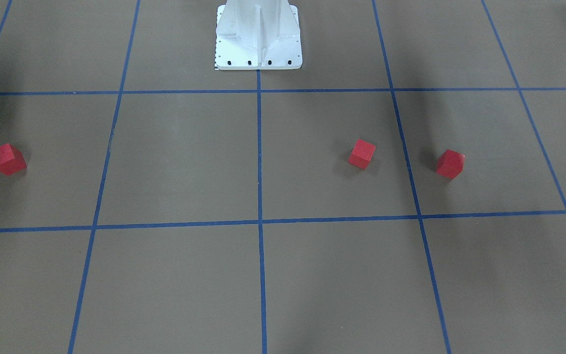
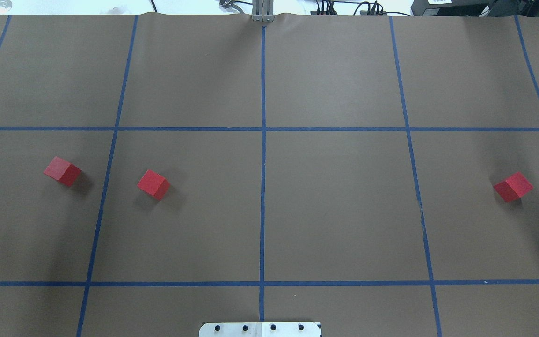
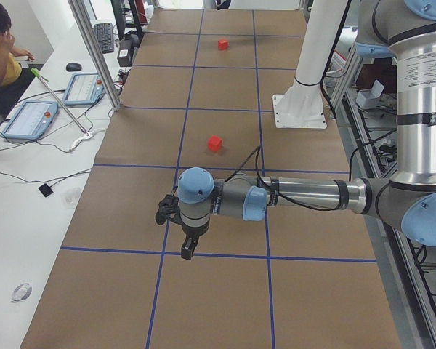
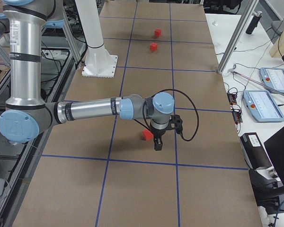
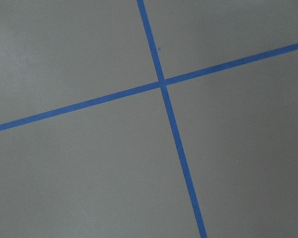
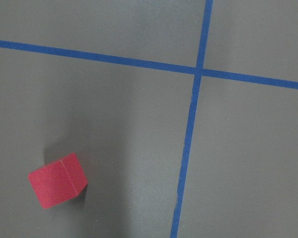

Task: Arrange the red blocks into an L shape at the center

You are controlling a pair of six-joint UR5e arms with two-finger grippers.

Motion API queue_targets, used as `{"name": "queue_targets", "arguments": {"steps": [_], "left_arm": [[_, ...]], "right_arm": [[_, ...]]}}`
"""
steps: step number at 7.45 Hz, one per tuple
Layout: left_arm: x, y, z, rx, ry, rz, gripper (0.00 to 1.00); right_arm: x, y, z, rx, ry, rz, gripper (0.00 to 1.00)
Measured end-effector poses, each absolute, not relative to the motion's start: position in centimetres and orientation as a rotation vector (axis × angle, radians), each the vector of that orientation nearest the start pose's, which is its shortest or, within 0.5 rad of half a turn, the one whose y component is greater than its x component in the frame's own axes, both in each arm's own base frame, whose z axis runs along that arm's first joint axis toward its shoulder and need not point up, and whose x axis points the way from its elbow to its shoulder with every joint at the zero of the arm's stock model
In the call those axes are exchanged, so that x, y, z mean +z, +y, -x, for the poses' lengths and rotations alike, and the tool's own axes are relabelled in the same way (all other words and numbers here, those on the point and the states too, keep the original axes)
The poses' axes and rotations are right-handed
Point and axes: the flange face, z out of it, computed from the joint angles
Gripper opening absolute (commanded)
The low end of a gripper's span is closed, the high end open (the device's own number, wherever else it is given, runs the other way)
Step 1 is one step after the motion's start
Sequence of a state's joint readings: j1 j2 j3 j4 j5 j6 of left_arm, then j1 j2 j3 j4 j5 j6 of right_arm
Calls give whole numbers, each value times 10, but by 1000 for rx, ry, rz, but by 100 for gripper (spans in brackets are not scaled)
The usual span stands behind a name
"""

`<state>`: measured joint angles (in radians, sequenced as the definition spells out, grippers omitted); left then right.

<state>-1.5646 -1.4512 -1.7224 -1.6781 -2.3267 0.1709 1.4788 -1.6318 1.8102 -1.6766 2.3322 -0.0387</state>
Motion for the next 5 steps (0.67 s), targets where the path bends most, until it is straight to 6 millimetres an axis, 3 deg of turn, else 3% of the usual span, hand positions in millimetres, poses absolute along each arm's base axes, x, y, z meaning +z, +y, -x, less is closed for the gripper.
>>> {"name": "queue_targets", "arguments": {"steps": [5], "left_arm": [[625, -451, 62, 226, 746, -211, 100]], "right_arm": [[478, -532, -18, -234, -761, -259, 99]]}}
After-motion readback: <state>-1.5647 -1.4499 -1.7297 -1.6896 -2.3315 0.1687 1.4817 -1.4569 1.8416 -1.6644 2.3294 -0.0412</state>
